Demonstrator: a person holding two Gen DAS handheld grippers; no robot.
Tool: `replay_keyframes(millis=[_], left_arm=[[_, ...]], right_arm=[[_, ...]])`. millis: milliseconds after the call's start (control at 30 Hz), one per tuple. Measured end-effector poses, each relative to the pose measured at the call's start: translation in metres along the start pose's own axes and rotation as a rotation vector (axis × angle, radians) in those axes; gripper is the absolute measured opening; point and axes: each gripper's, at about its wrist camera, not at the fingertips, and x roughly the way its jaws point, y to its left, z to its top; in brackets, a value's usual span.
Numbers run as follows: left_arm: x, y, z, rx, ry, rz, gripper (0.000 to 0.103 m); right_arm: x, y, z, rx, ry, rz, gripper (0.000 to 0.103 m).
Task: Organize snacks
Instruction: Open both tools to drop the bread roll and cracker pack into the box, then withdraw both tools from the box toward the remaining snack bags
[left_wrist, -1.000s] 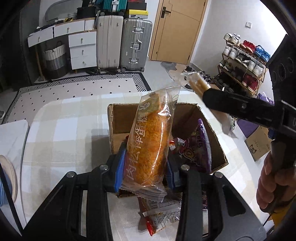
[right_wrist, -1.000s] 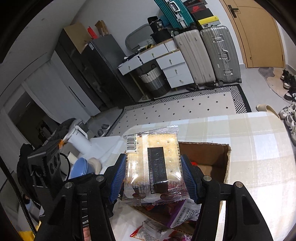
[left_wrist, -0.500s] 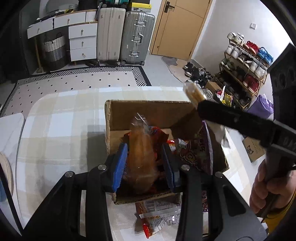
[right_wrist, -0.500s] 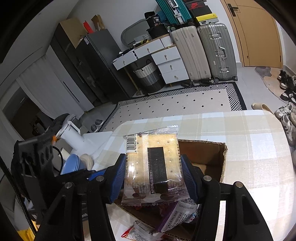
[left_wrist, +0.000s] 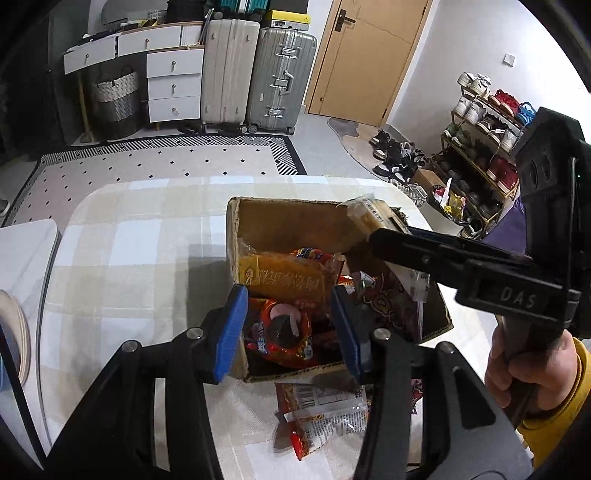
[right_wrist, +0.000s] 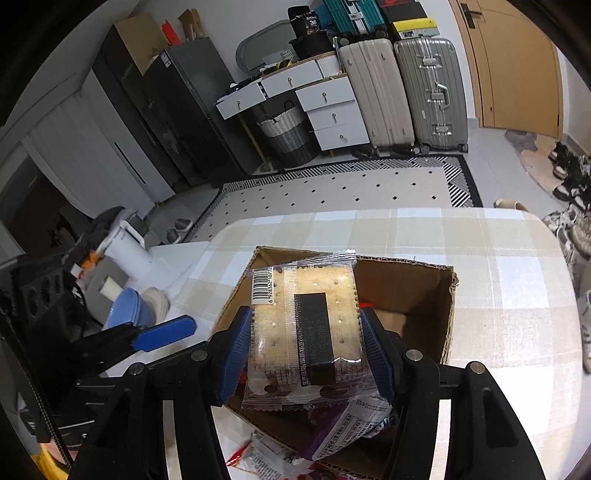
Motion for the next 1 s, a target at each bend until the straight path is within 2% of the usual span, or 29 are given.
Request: replay_keyframes(millis=[400,533,633,1000], left_arm=[[-0.010,-0.001,-0.012,-0.001,0.015,0.017,0.045],[-0.019,-0.005,-0.016,0.003,0.011,0.026,0.047],[-0.029,-0.009,-0.022,0.002,0.004,0.029,0.049],[-0.085,-0.044,-0.043,0.042,-0.063,0.035,0.054]], right_arm=[[-0.017,0.003,-0.003,0.009,-0.053,-0.006,0.063],[-0.038,0.006,-0.006,0.010,-0.090,0.008,0.063],[-0.057,0.011,-0.012,0.006,-0.117,0.017,0.070],[-0.127,0.040,-0.038,-0.078,-0.212,0.009,0.070]])
